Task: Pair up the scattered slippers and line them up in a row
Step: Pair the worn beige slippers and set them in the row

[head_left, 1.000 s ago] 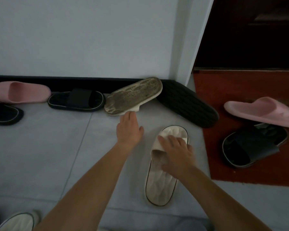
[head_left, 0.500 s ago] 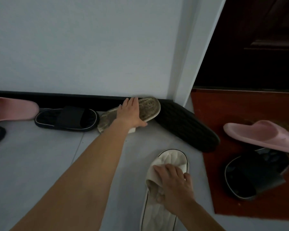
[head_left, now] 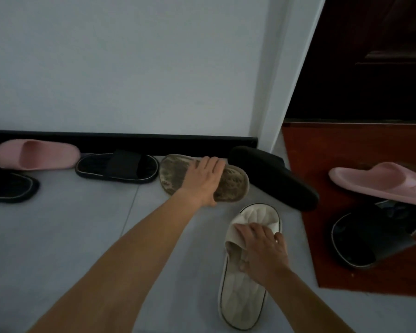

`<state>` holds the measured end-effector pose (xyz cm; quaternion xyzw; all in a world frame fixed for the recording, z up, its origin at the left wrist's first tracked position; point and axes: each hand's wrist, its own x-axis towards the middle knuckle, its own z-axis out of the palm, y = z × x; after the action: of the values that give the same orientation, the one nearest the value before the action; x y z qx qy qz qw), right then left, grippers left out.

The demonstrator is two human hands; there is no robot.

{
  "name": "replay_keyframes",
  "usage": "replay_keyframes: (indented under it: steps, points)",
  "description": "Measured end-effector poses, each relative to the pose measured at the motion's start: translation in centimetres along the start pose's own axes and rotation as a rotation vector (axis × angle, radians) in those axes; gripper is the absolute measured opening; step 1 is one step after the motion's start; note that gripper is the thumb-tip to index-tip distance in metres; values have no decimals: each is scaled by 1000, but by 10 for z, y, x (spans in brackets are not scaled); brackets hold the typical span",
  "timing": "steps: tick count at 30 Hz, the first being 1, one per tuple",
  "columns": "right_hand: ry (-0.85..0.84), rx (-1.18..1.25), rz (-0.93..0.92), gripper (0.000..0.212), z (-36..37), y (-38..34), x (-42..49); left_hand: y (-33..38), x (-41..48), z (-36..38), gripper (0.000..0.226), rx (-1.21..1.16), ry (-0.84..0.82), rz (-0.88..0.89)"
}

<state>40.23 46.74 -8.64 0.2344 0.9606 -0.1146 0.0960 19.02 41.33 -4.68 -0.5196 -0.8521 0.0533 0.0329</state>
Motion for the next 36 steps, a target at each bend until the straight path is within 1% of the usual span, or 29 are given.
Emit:
replay_keyframes:
  steps: [2, 3, 6, 7, 8, 10, 11, 12, 13, 15, 17, 18, 19, 21, 23, 24, 25, 28, 29, 30, 32, 34, 35, 36]
  points:
    - [-5, -16, 12, 75, -2, -2, -2, 7, -24, -4, 107, -7, 18, 8]
    - [-14, -17, 21, 77, -3, -3, -3, 9, -40, -6, 103, -6, 57, 17]
    - [-40, 10, 31, 78, -9, 1, -7, 9, -95, -9, 73, 10, 255, 60]
    - [-59, 41, 31, 76, -11, 4, -9, 7, -115, -8, 66, -12, 270, 67]
    - [-89, 72, 28, 74, -13, 9, -11, 4, -135, -5, 64, -36, 245, 72]
    - [-133, 126, 0, 67, -15, 18, -19, -3, -181, 8, 66, -60, 120, 106]
    - [-119, 159, -13, 64, -15, 22, -25, -5, -203, 16, 65, -78, 66, 123]
    - [-75, 200, -12, 63, -14, 24, -31, -6, -222, 23, 61, -124, 49, 110]
    - [-16, 241, 19, 63, -14, 25, -38, -4, -235, 28, 54, -207, 61, 53]
    - [82, 292, 170, 65, -13, 24, -52, 5, -242, 31, 43, -396, 125, -141]
    - [89, 322, 329, 69, -12, 22, -62, 13, -232, 28, 31, -531, 196, -361]
    - [65, 343, 377, 69, -12, 21, -66, 15, -223, 27, 25, -568, 198, -462]
    - [32, 361, 401, 67, -12, 20, -69, 15, -213, 25, 24, -584, 184, -541]
    - [-21, 381, 404, 59, -12, 18, -71, 12, -196, 22, 30, -542, 184, -630]
    - [-37, 382, 398, 47, -12, 17, -69, 7, -185, 19, 38, -522, 225, -715]
    - [-38, 381, 400, 42, -12, 17, -68, 3, -181, 19, 41, -531, 218, -763]
    - [-33, 392, 404, 35, -12, 18, -67, -2, -179, 21, 43, -535, 169, -807]
    - [39, 494, 405, 16, -15, 20, -67, -17, -178, 31, 47, -457, -149, -841]
    - [84, 534, 398, 16, -17, 21, -68, -19, -180, 34, 50, -452, -193, -848]
    - [136, 571, 380, 18, -21, 23, -69, -17, -181, 37, 54, -469, -192, -845]
    - [240, 637, 308, 19, -32, 24, -71, 0, -185, 41, 59, -551, -130, -759]
    - [303, 695, 203, 18, -46, 16, -71, 25, -189, 43, 61, -795, -81, -672]
    - [313, 725, 149, 19, -51, 8, -70, 33, -192, 42, 59, -929, -72, -662]
    - [314, 747, 97, 23, -56, -3, -68, 35, -195, 41, 53, -1029, -51, -692]
